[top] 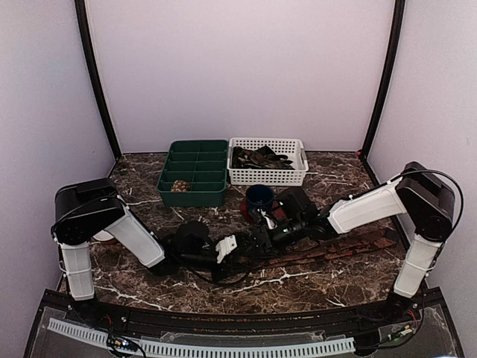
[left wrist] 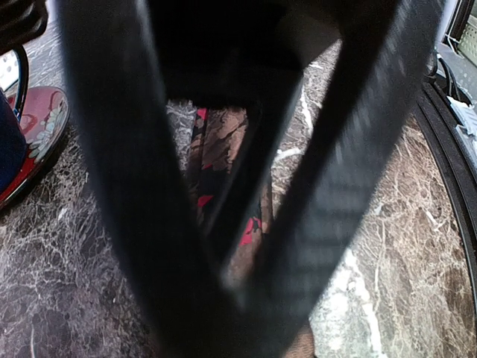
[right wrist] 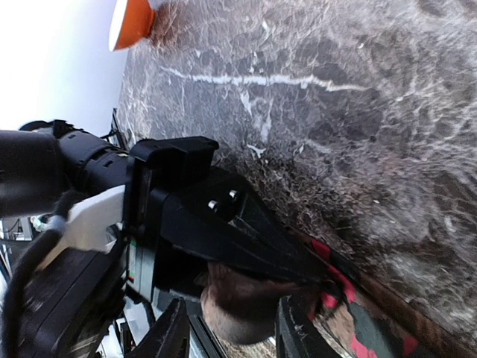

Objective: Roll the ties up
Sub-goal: Roll the tie at the center of the board.

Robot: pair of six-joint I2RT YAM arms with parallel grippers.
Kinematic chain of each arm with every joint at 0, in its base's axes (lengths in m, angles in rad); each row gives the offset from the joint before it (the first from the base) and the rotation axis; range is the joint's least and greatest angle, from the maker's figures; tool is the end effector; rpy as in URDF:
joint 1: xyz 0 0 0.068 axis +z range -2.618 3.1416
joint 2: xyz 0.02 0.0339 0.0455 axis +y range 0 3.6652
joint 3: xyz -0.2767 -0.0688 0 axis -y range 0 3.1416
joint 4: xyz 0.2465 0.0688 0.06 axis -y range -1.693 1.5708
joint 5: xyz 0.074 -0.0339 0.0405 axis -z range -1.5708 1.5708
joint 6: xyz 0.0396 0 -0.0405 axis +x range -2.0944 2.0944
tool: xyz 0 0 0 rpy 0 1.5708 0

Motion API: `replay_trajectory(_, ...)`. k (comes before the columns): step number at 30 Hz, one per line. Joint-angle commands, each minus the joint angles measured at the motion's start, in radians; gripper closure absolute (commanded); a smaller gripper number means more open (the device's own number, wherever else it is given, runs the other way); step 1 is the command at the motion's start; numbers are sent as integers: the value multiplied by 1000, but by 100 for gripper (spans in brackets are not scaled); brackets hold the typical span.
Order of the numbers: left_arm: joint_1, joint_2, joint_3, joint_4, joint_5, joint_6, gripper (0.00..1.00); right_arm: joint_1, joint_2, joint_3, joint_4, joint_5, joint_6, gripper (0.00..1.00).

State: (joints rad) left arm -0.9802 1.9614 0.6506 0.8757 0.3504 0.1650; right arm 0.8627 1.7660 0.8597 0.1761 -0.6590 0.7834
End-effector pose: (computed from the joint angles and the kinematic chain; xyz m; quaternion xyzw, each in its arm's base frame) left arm 0.1822 -0.2962 0.0997 0.5286 0.6469 -0.3448 0.4279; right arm 0.2101 0.2827 0.1577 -0.1662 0.8579 0.4840 0.0459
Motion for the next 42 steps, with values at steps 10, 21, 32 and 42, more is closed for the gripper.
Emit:
replay_trajectory(10,-3,30,-23,-233,-49,4,72,19,54,34,-105,48,-62,100)
replay_trajectory(21,-3,-161,-41,-154,-20,20,34,-46,64,-119,21,56,-70,100)
replay_trajectory(32,-43,-11,-16,82,-21,-67,17,-73,69,-169,55,77,-75,100)
replay_trajectory(42,-46,136,82,92,-34,-72,35,-72,56,-183,86,73,-63,100)
